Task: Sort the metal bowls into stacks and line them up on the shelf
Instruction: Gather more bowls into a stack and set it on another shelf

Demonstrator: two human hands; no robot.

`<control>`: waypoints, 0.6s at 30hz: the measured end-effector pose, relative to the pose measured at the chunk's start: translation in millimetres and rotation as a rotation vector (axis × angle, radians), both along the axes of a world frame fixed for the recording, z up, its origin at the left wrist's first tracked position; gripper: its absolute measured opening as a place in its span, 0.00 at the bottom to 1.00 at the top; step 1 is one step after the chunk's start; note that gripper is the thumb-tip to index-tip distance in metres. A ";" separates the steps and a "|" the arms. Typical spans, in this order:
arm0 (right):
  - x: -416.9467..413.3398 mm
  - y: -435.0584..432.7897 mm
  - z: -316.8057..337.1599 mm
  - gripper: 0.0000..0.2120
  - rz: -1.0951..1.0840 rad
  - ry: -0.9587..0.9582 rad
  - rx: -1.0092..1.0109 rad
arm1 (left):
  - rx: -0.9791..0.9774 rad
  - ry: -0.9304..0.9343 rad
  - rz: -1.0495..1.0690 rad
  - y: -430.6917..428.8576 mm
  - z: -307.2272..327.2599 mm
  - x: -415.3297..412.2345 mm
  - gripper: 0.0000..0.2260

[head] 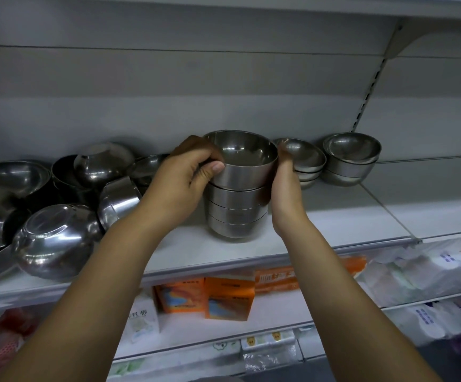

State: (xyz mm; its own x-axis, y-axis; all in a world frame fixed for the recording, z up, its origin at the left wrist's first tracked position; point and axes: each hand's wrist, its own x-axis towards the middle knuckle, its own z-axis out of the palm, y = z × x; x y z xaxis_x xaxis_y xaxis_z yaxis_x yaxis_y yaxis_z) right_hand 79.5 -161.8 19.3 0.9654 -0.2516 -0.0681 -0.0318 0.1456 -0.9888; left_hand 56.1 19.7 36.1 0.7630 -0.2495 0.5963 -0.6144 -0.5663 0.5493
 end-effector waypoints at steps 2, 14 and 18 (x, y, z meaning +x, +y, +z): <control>-2.2 -2.2 0.2 0.23 0.005 0.007 0.001 | 0.006 -0.001 -0.008 -2.9 -2.5 -1.5 0.05; -4.9 -19.7 10.7 0.23 0.132 0.046 -0.100 | -0.115 0.106 0.167 -22.0 -7.8 -18.8 0.02; -5.9 -23.0 12.1 0.21 0.178 0.011 -0.075 | -0.331 0.133 0.235 -29.5 -12.2 -33.6 0.12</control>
State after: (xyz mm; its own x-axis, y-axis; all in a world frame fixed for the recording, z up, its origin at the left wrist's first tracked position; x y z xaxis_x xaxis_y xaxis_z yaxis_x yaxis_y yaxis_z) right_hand 73.7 -184.8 31.4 0.9944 -0.0820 -0.0661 -0.0611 0.0623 -0.9962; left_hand 22.5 -9.8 23.9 0.8520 0.1292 0.5073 -0.4009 -0.4622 0.7910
